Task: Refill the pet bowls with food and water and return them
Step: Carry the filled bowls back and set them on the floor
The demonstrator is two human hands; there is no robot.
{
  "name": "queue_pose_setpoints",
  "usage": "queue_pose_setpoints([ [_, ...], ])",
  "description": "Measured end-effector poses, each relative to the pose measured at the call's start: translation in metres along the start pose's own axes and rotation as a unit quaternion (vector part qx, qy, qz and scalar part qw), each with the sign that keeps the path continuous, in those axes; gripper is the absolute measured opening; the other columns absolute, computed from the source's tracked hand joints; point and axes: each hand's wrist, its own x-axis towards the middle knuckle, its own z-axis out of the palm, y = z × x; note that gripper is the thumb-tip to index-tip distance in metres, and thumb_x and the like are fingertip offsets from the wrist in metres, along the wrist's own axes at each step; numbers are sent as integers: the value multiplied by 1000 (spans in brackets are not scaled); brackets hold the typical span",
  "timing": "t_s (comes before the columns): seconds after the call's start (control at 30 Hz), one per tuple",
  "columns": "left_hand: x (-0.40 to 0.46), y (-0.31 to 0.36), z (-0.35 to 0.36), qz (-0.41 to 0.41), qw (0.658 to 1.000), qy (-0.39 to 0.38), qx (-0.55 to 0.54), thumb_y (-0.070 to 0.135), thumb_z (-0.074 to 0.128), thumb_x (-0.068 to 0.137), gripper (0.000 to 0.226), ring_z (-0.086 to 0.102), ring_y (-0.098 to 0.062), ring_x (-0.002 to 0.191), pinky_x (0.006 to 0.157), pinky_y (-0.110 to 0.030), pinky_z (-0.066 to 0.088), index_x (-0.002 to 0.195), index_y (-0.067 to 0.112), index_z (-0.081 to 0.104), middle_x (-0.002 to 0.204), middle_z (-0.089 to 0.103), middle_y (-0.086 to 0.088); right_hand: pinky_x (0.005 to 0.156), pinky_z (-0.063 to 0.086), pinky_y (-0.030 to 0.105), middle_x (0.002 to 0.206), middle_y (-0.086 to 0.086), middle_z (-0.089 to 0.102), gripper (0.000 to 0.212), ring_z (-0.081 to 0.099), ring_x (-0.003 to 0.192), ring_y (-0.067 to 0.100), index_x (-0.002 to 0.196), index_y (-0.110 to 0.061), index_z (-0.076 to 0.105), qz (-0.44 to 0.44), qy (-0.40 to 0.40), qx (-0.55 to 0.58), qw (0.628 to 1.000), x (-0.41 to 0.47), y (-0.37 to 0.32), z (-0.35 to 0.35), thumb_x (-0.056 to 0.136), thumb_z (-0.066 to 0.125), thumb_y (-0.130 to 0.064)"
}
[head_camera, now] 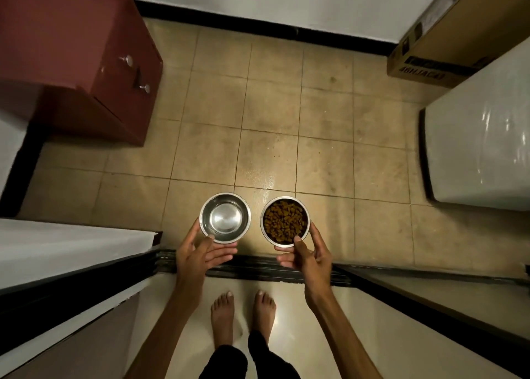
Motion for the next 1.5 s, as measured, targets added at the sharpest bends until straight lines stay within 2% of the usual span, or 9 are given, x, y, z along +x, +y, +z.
queue_pose_setpoints([
  [0.1, 32, -30, -10, -14, 1000, -2, -1, 9, 50, 107, 60, 77, -43, 82, 67, -37, 66, 162, 24, 29, 95, 75, -33, 62, 64, 32, 110, 28, 75, 57, 77, 67, 32, 145, -40, 46, -1, 5, 2, 1000, 24, 29, -3, 101, 63, -10],
  [0.23, 69, -70, -22, -15, 1000, -16, -5, 14, 58, 104, 63, 78, -39, 79, 68, -35, 66, 160, 25, 31, 96, 75, -33, 61, 63, 31, 103, 28, 76, 54, 77, 65, 29, 143, -40, 48, -4, 6, 0, 1000, 56, 70, -9, 101, 62, -8],
  [0.3, 81, -85, -23, -4, 1000, -21, -9, 11, 57, 104, 50, 78, -36, 77, 68, -35, 66, 149, 31, 44, 98, 75, -33, 62, 64, 31, 101, 30, 75, 54, 77, 65, 29, 142, -41, 48, -2, 7, -4, 1000, 70, 89, -11, 102, 62, -8],
  [0.4, 101, -107, -24, -6, 1000, -21, -14, 10, 56, 103, 38, 78, -34, 75, 69, -35, 66, 126, 41, 59, 96, 76, -31, 64, 64, 33, 99, 31, 75, 59, 77, 66, 30, 153, -32, 44, 7, 4, -12, 1000, 94, 120, -16, 102, 62, -9],
  [0.57, 146, -151, -37, -30, 999, -9, 6, 10, 58, 102, 54, 78, -35, 79, 69, -34, 64, 152, 25, 47, 102, 75, -31, 64, 64, 32, 92, 27, 77, 61, 77, 65, 28, 158, -24, 41, 14, 2, -39, 999, 133, 162, -20, 103, 62, -10],
  [0.83, 208, -207, -50, -35, 999, -3, 12, 9, 57, 103, 55, 79, -32, 80, 69, -33, 64, 155, 25, 45, 101, 77, -28, 62, 65, 32, 77, 3, 80, 59, 75, 59, 20, 158, -18, 40, 12, -7, -46, 999, 196, 222, -25, 104, 57, -4],
  [1.03, 252, -248, -63, -33, 999, -6, 10, 10, 58, 103, 58, 79, -31, 83, 71, -33, 64, 155, 29, 44, 105, 78, -23, 61, 64, 32, 85, 19, 77, 58, 73, 55, 20, 156, -22, 43, 21, -6, -46, 999, 243, 274, -30, 103, 58, -3],
  [1.23, 297, -284, -71, -35, 999, -12, 4, 10, 59, 102, 54, 79, -31, 84, 69, -31, 63, 150, 34, 49, 102, 79, -20, 56, 62, 30, 82, 17, 77, 59, 69, 49, 18, 157, -20, 42, 28, 5, -42, 999, 289, 319, -31, 103, 59, -2],
  [1.5, 346, -334, -82, -36, 999, -15, 13, 11, 59, 102, 60, 78, -37, 88, 73, -34, 64, 157, 30, 42, 105, 76, -27, 56, 61, 28, 69, 11, 76, 58, 68, 48, 15, 156, -20, 43, 33, 18, -46, 998, 327, 369, -36, 102, 59, -3],
])
